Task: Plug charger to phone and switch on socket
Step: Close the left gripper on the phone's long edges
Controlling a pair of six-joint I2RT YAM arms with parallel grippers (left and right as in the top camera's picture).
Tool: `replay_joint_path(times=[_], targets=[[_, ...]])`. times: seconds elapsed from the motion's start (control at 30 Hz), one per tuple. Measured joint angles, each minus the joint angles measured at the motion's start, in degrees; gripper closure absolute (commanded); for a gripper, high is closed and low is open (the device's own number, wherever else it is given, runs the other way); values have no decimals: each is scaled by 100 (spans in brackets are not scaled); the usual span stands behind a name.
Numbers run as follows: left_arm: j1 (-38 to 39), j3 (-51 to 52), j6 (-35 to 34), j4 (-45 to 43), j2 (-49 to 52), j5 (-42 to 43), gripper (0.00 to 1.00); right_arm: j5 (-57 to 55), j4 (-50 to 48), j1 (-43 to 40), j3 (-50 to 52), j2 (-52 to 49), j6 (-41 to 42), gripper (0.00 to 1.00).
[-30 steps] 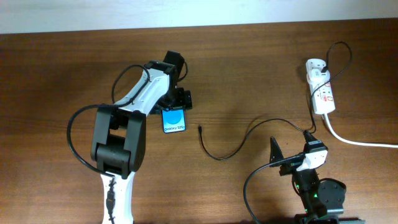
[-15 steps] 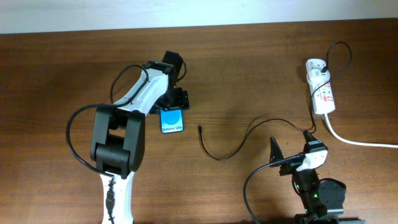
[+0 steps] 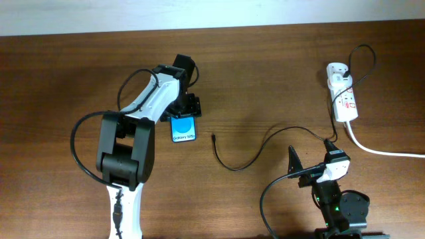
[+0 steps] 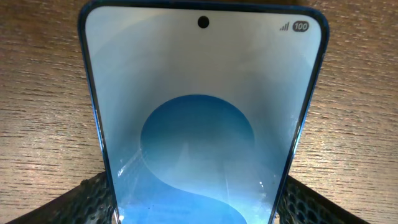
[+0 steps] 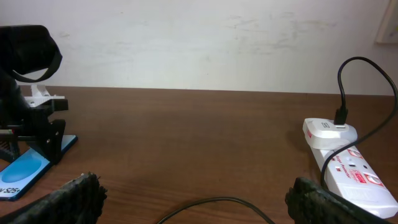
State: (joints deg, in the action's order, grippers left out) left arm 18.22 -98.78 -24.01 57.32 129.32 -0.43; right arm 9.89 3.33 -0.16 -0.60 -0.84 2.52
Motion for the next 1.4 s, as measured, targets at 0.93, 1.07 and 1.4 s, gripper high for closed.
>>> replay_joint_path(times=[0.93,1.07,1.4], targets=[[-4,-579,0,507,125,109,17,2,0,0,0,-2,0,2],[-4,-579,0,507,127,107,17,2,0,0,0,-2,-2,2],[35,-219,44,-146,125,-151,12,0,0,2,0,-2,4,2]])
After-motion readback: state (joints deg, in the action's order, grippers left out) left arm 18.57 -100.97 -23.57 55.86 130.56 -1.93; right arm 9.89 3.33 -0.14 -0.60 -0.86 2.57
